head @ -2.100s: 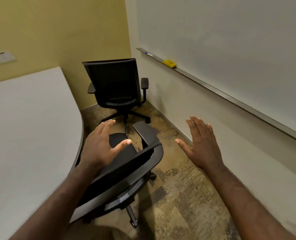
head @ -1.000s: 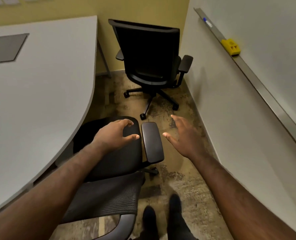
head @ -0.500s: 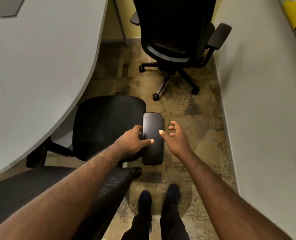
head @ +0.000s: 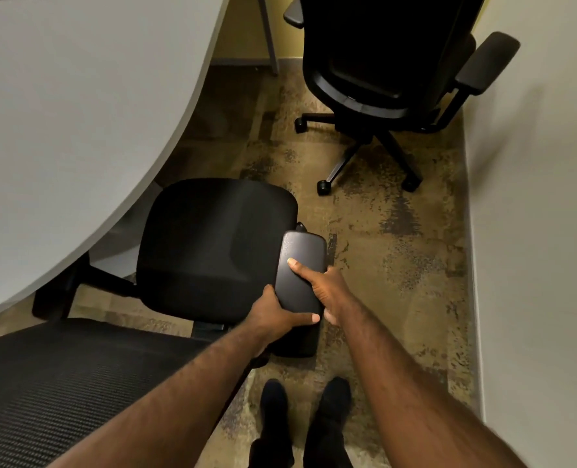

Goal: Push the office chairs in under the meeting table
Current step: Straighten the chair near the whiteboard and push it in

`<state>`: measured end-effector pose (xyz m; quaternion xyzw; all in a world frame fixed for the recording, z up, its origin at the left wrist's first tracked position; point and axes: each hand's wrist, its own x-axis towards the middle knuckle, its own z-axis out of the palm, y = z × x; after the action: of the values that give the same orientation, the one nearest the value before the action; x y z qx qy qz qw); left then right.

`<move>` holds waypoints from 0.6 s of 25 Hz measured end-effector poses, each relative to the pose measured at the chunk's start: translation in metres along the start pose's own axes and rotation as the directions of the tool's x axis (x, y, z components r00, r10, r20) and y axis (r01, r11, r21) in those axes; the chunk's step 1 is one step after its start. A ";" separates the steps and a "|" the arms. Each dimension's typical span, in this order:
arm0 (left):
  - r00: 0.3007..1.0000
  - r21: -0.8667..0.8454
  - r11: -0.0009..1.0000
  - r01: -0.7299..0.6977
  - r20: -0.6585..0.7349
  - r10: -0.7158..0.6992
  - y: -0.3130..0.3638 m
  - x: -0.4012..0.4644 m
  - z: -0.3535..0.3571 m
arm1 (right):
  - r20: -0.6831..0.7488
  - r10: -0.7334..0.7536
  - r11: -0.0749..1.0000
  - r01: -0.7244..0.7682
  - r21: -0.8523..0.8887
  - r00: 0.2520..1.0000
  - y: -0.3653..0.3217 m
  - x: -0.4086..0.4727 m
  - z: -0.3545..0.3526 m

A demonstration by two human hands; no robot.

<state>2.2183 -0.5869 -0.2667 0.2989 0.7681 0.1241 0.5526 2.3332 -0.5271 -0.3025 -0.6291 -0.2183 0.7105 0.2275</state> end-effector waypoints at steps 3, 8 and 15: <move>1.000 0.002 1.000 0.009 0.018 -0.009 0.001 0.003 -0.001 | -0.023 -0.022 1.000 0.022 0.018 0.999 0.001 0.001 0.003; 0.999 0.024 0.999 0.024 0.035 -0.025 0.003 0.007 -0.001 | -0.005 -0.035 0.997 0.036 0.071 0.999 -0.002 0.003 0.004; 0.993 0.136 0.985 0.106 0.032 -0.111 -0.006 0.032 0.011 | -0.036 0.034 0.998 -0.032 0.049 0.999 0.012 0.026 0.004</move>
<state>2.2199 -0.5742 -0.2982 0.2957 0.7787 0.0360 0.5521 2.3260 -0.5211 -0.3301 -0.6400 -0.1865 0.7074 0.2350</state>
